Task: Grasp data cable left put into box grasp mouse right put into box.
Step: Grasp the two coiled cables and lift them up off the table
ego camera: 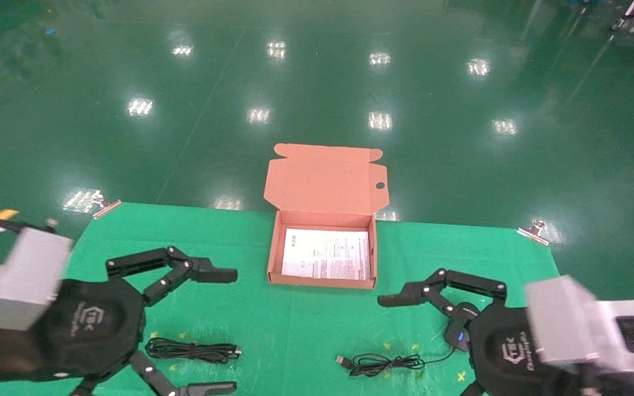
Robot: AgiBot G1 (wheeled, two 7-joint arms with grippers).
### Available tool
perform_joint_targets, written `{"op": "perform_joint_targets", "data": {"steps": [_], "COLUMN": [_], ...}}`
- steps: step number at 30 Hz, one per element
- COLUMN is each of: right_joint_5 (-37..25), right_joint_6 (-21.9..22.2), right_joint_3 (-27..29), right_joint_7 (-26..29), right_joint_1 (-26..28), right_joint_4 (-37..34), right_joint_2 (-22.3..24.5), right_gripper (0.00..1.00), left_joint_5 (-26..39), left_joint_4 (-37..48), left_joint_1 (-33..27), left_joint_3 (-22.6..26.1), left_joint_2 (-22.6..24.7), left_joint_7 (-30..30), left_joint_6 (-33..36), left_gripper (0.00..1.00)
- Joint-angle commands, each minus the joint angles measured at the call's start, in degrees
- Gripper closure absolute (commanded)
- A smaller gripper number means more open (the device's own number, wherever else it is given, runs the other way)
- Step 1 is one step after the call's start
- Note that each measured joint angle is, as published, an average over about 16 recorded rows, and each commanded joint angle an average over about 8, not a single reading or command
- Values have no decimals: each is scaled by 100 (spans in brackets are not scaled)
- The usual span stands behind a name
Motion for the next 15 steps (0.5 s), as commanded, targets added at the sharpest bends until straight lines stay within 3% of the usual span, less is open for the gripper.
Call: {"op": "perform_joint_targets", "data": {"steps": [1, 15], "right_joint_5": [-366, -2788], "right_joint_6": [-98, -85], "right_joint_3": [-155, -2408], "right_joint_7": [-37, -1059], "right_joint_1": [269, 1994], "right_joint_4": [42, 110], "right_joint_2": [-23, -713], "right_gripper": [0, 0], "left_joint_5": [264, 2929], "left_joint_4": [-23, -245], "left_joint_1": [-140, -1329], "left_joint_3": [116, 1320], "left_joint_2": [7, 610], "left_joint_7": [-73, 200], "left_joint_6": [5, 16], "left_gripper": [0, 0]}}
